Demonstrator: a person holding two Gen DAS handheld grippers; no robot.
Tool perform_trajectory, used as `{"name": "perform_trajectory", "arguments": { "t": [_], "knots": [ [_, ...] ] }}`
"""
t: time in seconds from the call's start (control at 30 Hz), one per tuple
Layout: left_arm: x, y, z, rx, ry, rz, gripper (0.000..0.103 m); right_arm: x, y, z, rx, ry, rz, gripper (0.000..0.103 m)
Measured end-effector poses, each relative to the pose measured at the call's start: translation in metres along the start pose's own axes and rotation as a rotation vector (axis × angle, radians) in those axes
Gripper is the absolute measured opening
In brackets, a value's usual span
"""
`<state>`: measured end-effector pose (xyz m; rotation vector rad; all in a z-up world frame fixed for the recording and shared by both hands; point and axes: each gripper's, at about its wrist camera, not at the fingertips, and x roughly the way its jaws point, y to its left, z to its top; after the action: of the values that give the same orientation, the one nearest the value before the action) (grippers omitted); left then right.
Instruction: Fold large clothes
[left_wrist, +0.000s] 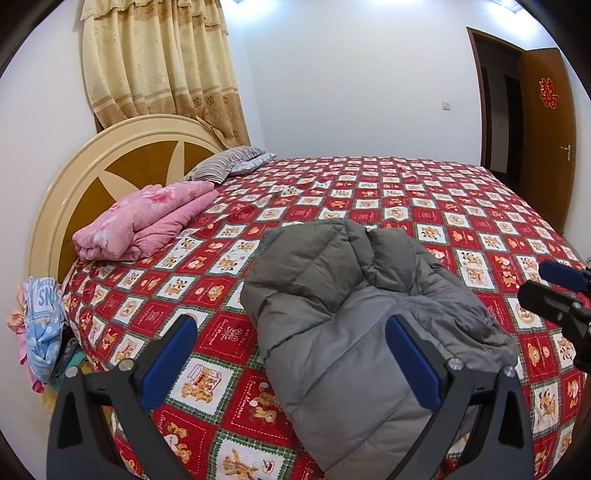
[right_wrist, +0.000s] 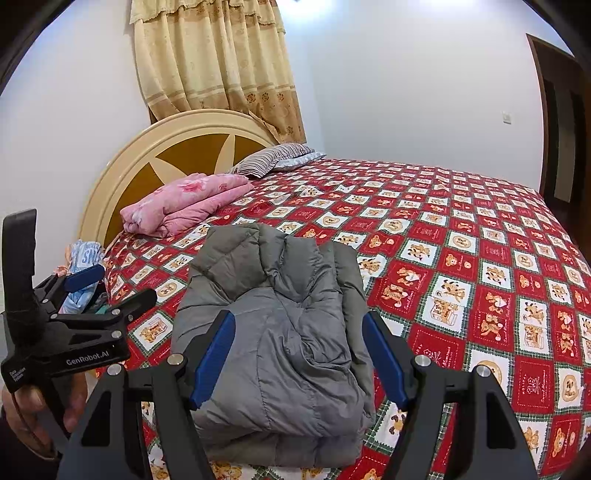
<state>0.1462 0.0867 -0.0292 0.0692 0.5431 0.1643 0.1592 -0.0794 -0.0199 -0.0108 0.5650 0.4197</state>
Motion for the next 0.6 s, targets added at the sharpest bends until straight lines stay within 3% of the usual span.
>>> {"name": "perform_trajectory", "arguments": {
  "t": [0.6],
  "knots": [
    [0.0099,0.0055,-0.0037,-0.017,0.017,-0.007,0.103,0.0013,-0.0003,-0.0055,-0.005,0.010,0.005,0.071]
  ]
}}
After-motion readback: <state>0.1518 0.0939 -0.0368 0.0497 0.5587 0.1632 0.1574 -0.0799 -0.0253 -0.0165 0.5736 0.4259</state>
